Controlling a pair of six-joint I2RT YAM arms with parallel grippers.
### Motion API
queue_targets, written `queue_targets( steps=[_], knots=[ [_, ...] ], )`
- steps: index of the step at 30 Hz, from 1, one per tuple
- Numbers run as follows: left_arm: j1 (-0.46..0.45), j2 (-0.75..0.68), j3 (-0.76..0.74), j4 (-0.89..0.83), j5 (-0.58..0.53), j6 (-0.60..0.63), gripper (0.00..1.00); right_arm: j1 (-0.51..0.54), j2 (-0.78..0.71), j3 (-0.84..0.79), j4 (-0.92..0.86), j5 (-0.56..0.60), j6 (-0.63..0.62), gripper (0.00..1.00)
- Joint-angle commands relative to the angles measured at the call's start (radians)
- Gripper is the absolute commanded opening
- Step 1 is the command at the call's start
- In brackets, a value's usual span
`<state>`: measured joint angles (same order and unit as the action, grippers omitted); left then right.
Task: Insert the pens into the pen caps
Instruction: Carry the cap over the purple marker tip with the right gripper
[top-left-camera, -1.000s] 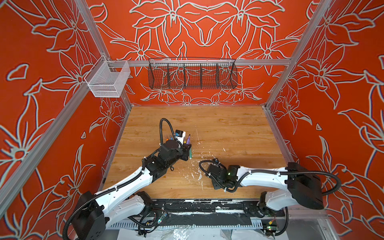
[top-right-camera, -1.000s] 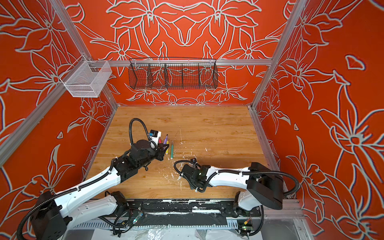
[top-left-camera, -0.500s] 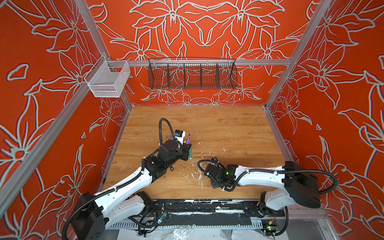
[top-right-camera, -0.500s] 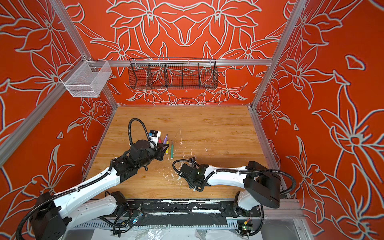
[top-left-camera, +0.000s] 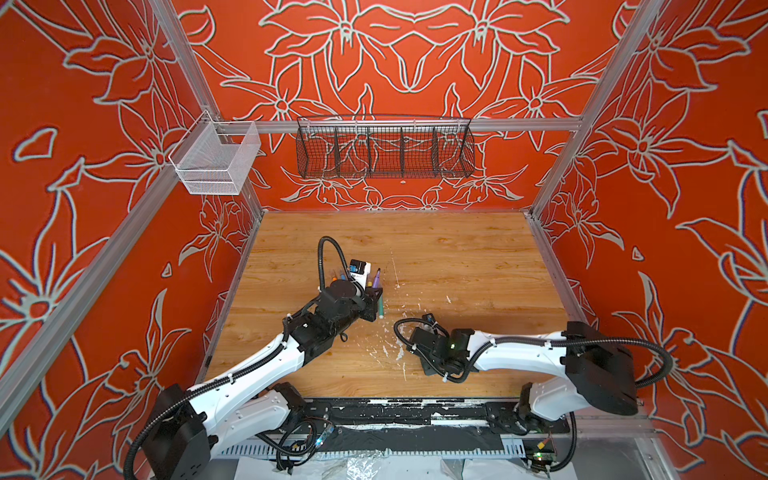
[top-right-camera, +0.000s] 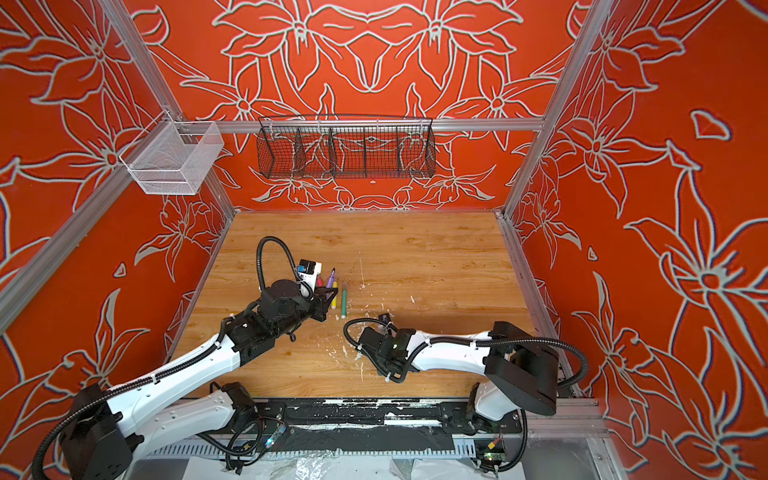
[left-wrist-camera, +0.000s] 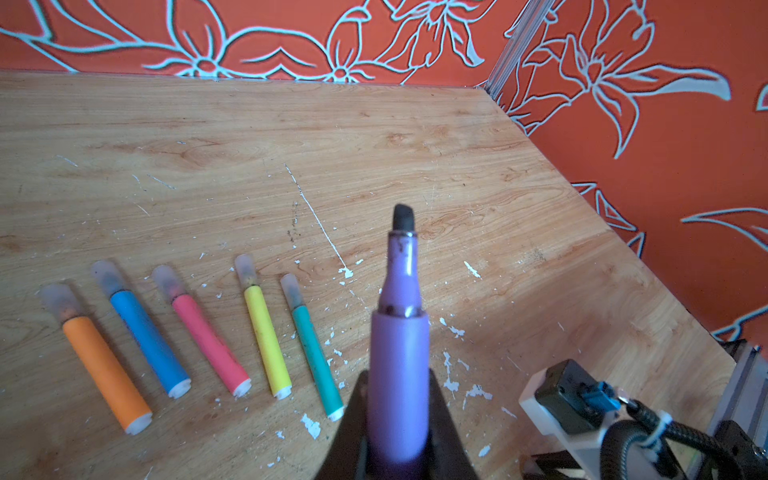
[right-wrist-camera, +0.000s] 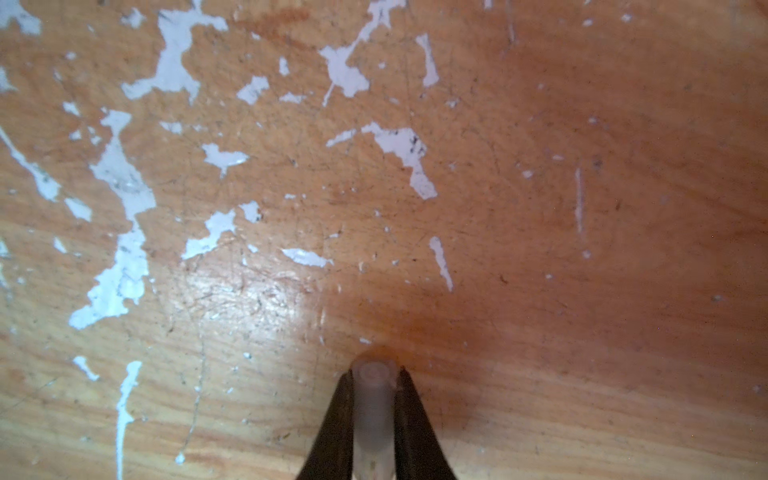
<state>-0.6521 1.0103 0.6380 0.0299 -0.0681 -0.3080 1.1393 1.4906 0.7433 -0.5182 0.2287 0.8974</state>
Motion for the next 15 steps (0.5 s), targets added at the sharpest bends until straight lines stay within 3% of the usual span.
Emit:
queue_targets(
  steps=[1,5,10,15],
  knots=[
    [0.002,-0.049,-0.025,0.029,0.038,0.012,0.0,-0.011,-0.001,-0.059,-0.048,0.015,0.018,0.11],
    [0.002,-0.082,-0.056,0.083,0.125,0.026,0.0,-0.058,-0.106,-0.036,-0.065,0.01,0.0,0.04],
    [0.0,-0.145,-0.103,0.155,0.245,0.033,0.0,-0.11,-0.418,0.049,-0.067,0.071,-0.024,0.02],
    [-0.009,-0.208,-0.142,0.207,0.306,0.038,0.0,-0.112,-0.662,0.086,0.128,0.134,-0.068,0.0]
  ],
)
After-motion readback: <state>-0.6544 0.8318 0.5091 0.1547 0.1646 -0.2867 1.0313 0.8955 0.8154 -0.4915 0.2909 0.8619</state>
